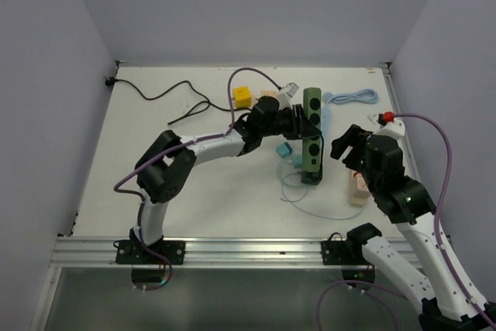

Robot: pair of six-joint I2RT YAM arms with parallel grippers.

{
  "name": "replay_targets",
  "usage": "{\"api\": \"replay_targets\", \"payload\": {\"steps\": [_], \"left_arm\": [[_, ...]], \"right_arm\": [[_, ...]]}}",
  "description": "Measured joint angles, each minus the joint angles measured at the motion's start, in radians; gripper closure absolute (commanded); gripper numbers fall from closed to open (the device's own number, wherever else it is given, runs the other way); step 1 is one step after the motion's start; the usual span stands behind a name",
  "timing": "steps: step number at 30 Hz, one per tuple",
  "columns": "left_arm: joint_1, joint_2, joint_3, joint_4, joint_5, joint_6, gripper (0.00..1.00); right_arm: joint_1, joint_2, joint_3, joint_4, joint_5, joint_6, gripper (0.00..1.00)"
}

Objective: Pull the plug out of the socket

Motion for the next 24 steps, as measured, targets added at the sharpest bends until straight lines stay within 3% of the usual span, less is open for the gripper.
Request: {"api": "replay_targets", "payload": {"steps": [9, 24], "left_arm": [[-0.064, 0.236, 0.120, 0.130, 0.044, -0.144, 0.99], [-0.082, 0.312, 0.233, 0.264, 0.033, -0.283, 0.92]], "right_arm": [[0.000, -0.004, 0.001, -0.037, 0.051, 0.001, 0.21], [0.000, -0.003, 0.003, -0.050, 0.068, 0.005, 0.19]]}}
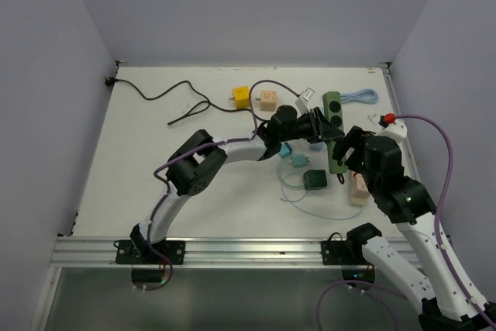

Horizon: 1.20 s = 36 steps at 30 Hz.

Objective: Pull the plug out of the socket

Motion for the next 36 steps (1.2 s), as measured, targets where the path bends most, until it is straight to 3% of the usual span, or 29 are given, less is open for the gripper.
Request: {"api": "replay_targets", "payload": {"steps": [7, 16, 19, 22, 28, 36], "left_arm": [[-0.024, 0.103, 0.032, 0.010, -0.039, -0.014, 0.83], [-0.031, 0.182, 0.045, -0.029, -0.047, -0.017, 0.60], [-0.031, 0.183, 0.061, -0.034, -0.047, -0.013, 0.50], [-0.031, 0.183, 0.075, -0.038, -0.047, -0.005, 0.34], [-0.031, 0.181, 0.078, -0.081, -0.057, 0.040, 0.19], [-0.039, 0.140, 0.126, -0.270, -0.087, 0.179, 0.12]], "right_arm": [[-0.001, 0.000, 0.000, 0.000, 0.002, 0.004, 0.19], [-0.001, 0.001, 0.000, 0.000, 0.004, 0.003, 0.18], [-0.001, 0.008, 0.000, 0.000, 0.008, 0.003, 0.17], [-0.001, 0.016, 0.000, 0.000, 0.009, 0.002, 0.16], [-0.001, 0.022, 0.000, 0.000, 0.025, 0.002, 0.16], [-0.006, 0.032, 0.013, 0.000, 0.050, 0.002, 0.15]]}}
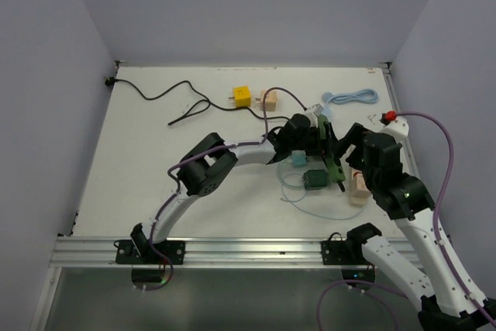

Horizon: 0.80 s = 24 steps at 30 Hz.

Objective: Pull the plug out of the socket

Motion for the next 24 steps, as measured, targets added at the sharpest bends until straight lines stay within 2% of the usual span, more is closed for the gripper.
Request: {"api": "replay_targets", "payload": {"steps": [9, 18, 24], "left_arm": [[0.010, -0.105, 0.005, -0.177, -0.050, 0.154, 0.11], [0.024, -0.112, 0.041, -0.292, -0.049, 0.268, 0.11], [0.034, -0.199, -0.066, -0.348, -0.080, 0.339, 0.11]], "right_arm": [[-0.008, 0.002, 0.022, 0.000, 0.063, -0.006, 0.17], [-0.018, 0.053, 0.023, 0.008, 0.080, -0.006, 0.17], [-0.090, 0.103, 0.022, 0.016, 0.071, -0.023, 0.27]]}}
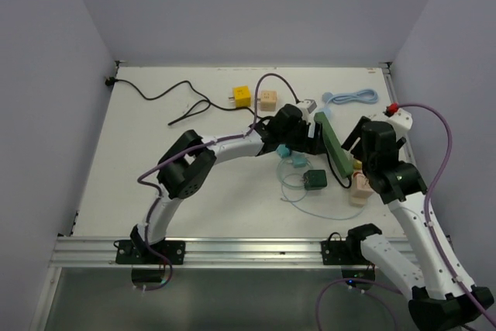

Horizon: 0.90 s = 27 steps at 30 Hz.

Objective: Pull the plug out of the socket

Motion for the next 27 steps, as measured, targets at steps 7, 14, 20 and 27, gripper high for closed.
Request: {"api": "replay_targets", "payload": {"steps": [7, 14, 20, 27], "left_arm": [[0.049, -0.291, -0.224, -0.024, -0.046, 0.060, 0.10], [0.085, -0.610, -0.323, -0.098, -0.080, 0.137, 0.09], [0.173, -0.884, -0.436, -0.185, -0.078, 0.204, 0.05], [0.209, -1.094, -0.598, -0.236, -0.169, 0.330, 0.00]], "right_arm": [[-0.257, 0.095, -0.004, 0.037, -0.144, -0.063, 0.37], [-0.346, 0.291, -0.021, 0.095, -0.246, -0.116, 0.39], [-0.365, 0.422, -0.037, 0.129, -0.253, -0.140, 0.41], [-0.373, 0.511, -0.042, 0.172, -0.254, -0.169, 0.41]]}}
